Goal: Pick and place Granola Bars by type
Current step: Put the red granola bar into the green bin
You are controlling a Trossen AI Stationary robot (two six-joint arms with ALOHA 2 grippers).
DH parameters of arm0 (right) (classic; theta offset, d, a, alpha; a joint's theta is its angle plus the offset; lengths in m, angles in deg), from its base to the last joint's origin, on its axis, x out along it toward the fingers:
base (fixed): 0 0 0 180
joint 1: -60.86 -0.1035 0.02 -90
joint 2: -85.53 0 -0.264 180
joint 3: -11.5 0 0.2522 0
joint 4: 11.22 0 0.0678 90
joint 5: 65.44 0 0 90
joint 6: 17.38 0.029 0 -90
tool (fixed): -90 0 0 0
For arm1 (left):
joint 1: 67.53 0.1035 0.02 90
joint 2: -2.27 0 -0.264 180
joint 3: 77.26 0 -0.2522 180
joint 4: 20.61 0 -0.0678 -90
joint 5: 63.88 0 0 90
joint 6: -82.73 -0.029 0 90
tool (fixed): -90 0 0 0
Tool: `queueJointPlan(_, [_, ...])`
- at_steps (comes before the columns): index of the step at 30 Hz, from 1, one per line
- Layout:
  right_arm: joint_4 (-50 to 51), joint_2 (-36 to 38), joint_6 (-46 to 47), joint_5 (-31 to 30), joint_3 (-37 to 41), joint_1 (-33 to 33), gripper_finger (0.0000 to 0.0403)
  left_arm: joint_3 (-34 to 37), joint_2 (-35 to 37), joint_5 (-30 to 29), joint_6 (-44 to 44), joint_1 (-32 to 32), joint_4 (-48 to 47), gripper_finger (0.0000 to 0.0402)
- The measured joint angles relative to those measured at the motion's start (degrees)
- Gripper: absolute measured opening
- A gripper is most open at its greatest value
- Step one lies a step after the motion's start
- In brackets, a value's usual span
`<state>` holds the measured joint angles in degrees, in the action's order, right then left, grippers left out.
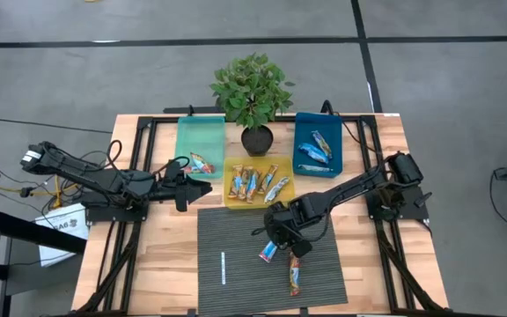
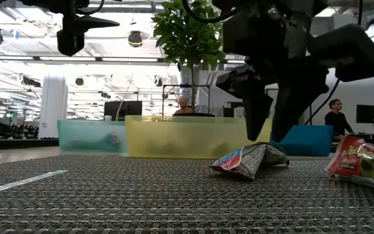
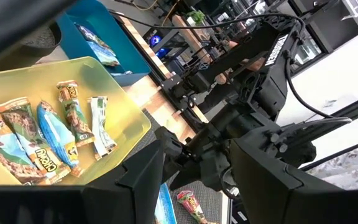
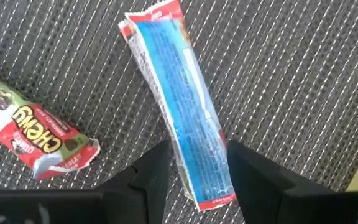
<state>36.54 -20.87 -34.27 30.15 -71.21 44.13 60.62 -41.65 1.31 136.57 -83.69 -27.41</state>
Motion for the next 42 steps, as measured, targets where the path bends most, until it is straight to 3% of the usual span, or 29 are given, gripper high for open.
queueJointPlan(15, [-0.84,-5.95,0.83,-0.99,-1.09,0.00,0.0145,-0.04,-0.06,0.00,0.65,0.02,-0.50,0.0181])
queueJointPlan(30, [0.61,-5.60,3.31,-0.09,-2.03,0.11,0.0018,-0.04,-0.26,0.02,0.62,0.02,-0.44,0.0181])
queueJointPlan(42, [0.25,-5.79,13.14,5.14,-9.36,2.62,0.0014,-0.04,-0.26,0.15,0.47,0.02,-0.42,0.0181])
